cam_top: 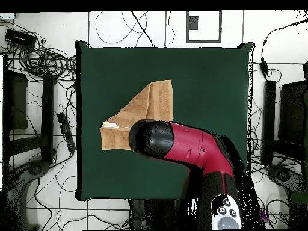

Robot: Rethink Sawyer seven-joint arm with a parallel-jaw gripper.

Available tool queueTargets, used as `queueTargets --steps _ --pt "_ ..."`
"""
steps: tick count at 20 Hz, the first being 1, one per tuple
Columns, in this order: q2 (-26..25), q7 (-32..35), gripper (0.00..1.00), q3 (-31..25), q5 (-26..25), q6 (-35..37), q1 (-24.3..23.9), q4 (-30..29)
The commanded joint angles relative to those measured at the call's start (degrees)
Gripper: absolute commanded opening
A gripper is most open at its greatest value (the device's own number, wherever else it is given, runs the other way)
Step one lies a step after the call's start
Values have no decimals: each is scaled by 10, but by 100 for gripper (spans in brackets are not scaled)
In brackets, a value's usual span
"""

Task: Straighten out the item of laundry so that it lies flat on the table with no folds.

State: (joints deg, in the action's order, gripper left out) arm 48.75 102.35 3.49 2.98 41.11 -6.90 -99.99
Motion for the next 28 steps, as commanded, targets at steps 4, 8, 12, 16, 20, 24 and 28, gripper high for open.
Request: queueTargets --steps 4,8,12,16,20,24,28 --pt "38 77 100 27 -33 123 21 4" --pt "-6 76 100 18 -36 25 0 -43" --pt "-60 63 100 -18 -26 -92 -37 -96" --pt "-86 44 100 -44 -30 -142 -60 -108" --pt "-107 20 100 -67 -40 -162 -81 -98" --pt "-137 14 100 -85 -48 -196 -97 -85" --pt "-158 11 100 -90 -56 -205 -101 -67"
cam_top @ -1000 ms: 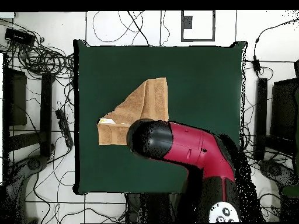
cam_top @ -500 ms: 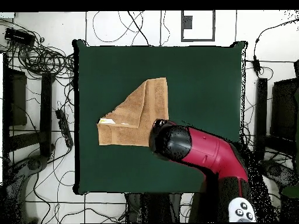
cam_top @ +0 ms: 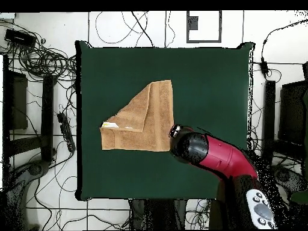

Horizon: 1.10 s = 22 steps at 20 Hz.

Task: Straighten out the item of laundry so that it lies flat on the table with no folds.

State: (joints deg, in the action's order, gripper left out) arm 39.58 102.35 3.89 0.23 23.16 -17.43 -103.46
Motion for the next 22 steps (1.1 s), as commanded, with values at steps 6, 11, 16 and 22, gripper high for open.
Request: queueTargets --steps 6,11,16,22 --pt "-79 33 100 -86 -31 -24 27 -4" --pt "-77 62 100 -59 -23 11 67 29" --pt "-57 65 100 -41 -11 75 90 54" --pt "-57 40 100 -50 -10 132 83 89"
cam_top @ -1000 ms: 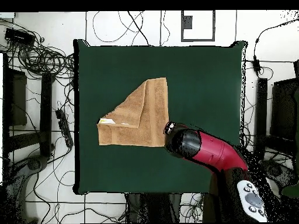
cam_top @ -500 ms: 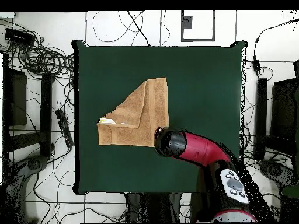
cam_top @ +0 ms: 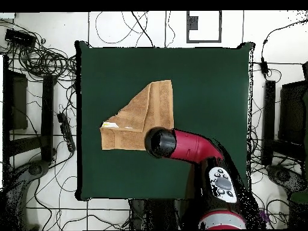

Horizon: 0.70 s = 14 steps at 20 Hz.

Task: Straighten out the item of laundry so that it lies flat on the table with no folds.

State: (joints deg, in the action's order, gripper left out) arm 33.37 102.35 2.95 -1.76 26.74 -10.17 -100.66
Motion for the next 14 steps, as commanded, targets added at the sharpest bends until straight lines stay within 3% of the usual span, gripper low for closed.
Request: queueTargets --steps 1,14 --pt "-3 35 100 -48 10 92 5 64" --pt "-83 31 100 -75 4 42 2 122"
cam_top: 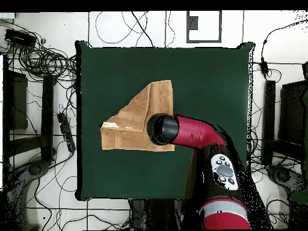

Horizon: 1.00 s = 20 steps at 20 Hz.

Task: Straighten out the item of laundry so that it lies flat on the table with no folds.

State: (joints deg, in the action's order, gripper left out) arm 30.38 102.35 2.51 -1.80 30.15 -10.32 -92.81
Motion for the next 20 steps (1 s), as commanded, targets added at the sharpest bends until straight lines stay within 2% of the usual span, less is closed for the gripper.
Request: queueTargets --steps 1,7,13,20 --pt "-57 35 100 -69 4 6 6 47" --pt "-75 56 100 -60 9 3 25 69" --pt "-70 99 100 -38 23 19 59 68" --pt "-67 104 100 -30 29 26 70 66"
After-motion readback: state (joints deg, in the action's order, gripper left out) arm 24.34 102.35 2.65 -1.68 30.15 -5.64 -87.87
